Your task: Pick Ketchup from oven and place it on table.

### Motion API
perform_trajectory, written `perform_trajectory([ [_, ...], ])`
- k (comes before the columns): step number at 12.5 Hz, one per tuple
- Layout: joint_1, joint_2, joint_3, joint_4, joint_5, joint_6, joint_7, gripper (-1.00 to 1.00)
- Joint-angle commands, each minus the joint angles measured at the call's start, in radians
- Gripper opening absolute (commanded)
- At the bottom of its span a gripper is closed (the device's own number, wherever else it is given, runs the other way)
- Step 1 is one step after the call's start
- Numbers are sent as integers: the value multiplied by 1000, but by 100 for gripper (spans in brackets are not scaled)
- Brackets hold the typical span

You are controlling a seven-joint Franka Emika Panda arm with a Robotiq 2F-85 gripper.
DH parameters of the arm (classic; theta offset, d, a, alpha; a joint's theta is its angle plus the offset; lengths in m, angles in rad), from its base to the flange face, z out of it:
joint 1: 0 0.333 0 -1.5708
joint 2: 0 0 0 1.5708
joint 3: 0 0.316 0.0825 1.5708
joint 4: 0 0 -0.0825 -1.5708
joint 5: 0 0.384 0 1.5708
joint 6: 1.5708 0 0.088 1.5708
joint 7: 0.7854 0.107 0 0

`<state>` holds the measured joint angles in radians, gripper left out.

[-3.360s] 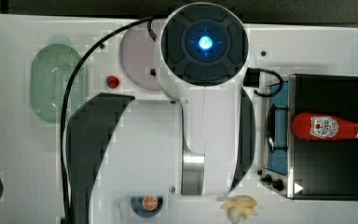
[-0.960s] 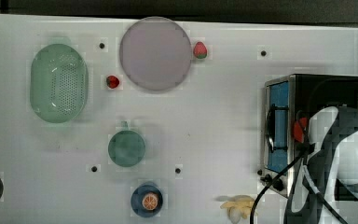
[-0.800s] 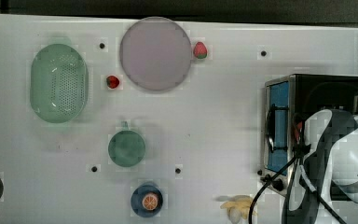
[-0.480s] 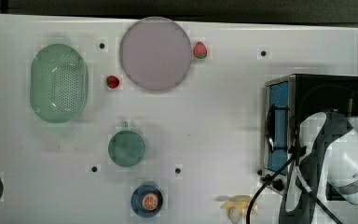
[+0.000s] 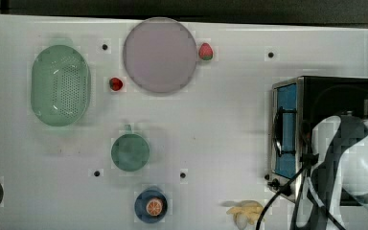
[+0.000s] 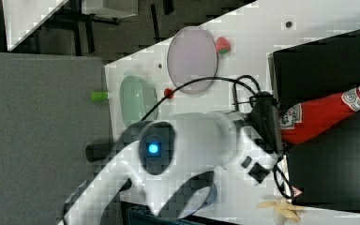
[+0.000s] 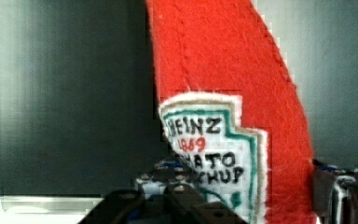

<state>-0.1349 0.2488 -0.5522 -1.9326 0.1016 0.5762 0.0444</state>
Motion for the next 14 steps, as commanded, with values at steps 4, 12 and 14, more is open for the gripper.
perform_trajectory([
  [4,102,-161,92,305,-88,-302,-1,29],
  [12,187,-181,443,299,-88,-479,0,29],
  [14,189,-181,486,219,-88,-475,0,29],
])
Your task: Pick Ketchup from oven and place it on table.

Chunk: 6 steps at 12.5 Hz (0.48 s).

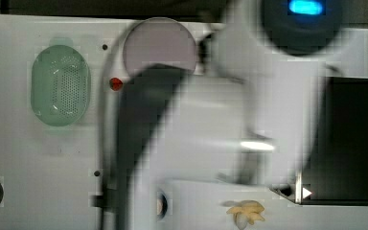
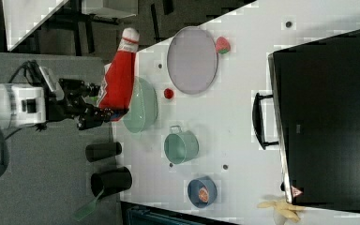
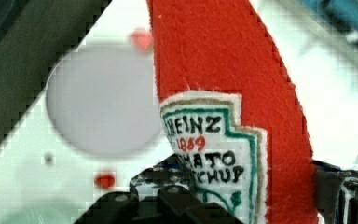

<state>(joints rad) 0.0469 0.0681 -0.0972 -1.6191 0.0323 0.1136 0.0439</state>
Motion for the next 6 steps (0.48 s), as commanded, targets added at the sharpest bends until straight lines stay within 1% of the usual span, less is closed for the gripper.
perform_trajectory([
  [1,8,0,40,-146,-19,3,1,29],
  [2,8,0,43,-204,-19,47,1,29],
  [6,5,7,23,-456,-19,316,2,29],
])
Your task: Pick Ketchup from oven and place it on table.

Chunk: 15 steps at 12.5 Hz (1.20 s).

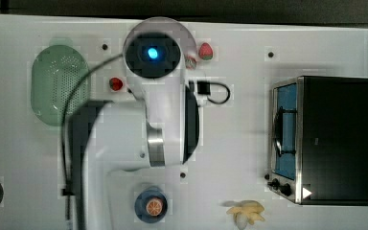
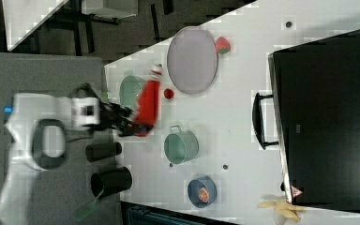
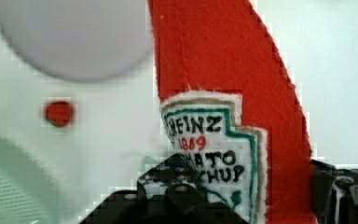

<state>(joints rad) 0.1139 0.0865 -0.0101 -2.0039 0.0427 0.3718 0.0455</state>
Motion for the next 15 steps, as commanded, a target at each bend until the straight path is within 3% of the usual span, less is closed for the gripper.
perform_trajectory([
  [1,-63,-2,-67,-125,-29,120,1,29],
  [9,-61,194,-72,-334,-29,588,2,29],
  [10,-60,212,-72,-348,-29,617,2,38],
  [13,-60,234,-69,-359,-29,699,5,100],
  [15,-60,206,-68,-362,-29,667,5,100],
])
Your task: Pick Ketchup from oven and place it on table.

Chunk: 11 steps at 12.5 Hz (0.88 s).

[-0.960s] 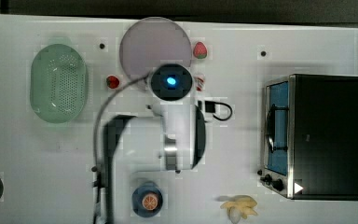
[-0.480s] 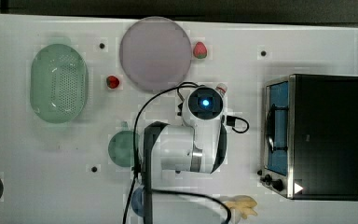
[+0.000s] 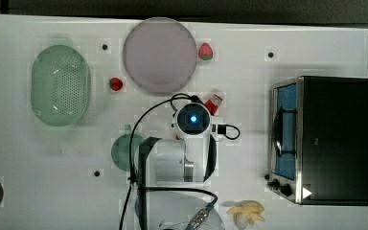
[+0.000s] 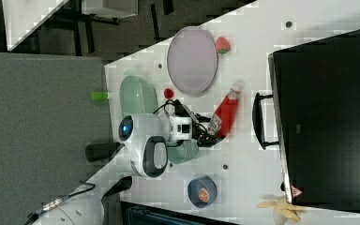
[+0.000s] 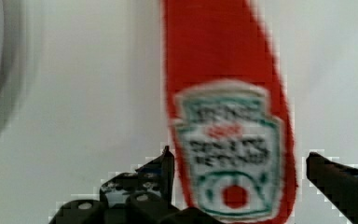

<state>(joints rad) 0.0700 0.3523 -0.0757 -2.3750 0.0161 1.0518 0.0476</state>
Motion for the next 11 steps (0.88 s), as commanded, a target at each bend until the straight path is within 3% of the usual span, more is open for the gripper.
perform_trajectory([
  [1,-16,-87,-1,14,-2,-35,4,100],
  [6,-18,-318,-5,118,-2,-272,5,100],
  [11,-17,-469,0,379,-3,-658,5,100],
])
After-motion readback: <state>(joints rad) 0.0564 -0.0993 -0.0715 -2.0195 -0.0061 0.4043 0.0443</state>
